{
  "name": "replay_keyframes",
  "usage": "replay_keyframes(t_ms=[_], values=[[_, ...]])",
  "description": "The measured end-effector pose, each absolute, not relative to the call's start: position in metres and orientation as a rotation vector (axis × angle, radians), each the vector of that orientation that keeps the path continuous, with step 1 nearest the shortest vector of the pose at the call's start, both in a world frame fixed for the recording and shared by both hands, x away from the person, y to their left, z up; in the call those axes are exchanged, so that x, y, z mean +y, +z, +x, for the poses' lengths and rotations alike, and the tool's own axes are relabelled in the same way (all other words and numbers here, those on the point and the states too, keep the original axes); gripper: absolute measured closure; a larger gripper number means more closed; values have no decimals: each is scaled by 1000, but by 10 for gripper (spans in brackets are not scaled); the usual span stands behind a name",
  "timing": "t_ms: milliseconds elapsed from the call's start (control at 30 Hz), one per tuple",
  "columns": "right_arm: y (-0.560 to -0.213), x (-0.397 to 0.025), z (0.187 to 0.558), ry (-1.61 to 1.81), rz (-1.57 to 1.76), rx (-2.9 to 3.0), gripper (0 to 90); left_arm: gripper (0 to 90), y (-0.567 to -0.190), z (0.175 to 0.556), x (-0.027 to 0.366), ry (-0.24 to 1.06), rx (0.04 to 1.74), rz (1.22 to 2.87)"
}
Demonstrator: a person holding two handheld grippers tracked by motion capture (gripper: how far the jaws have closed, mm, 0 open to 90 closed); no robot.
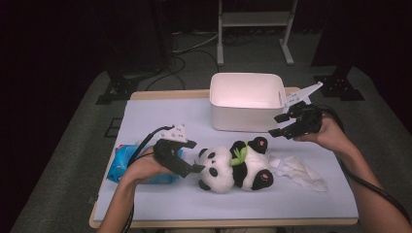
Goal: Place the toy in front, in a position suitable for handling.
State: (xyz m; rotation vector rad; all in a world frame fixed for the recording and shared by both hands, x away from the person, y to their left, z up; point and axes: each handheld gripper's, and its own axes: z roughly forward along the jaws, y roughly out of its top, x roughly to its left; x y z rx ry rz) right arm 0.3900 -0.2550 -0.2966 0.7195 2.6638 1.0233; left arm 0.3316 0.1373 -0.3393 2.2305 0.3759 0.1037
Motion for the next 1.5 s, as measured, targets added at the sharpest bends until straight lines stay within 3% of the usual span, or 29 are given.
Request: replay_keyframes(t_ms=[767,1500], values=[[-274,-216,440,951,622,2706,380,104,-349,331,150,128,422,2236],[-294,-174,486,880,580,2748,431,96,-353,329,155,116,448,2236]])
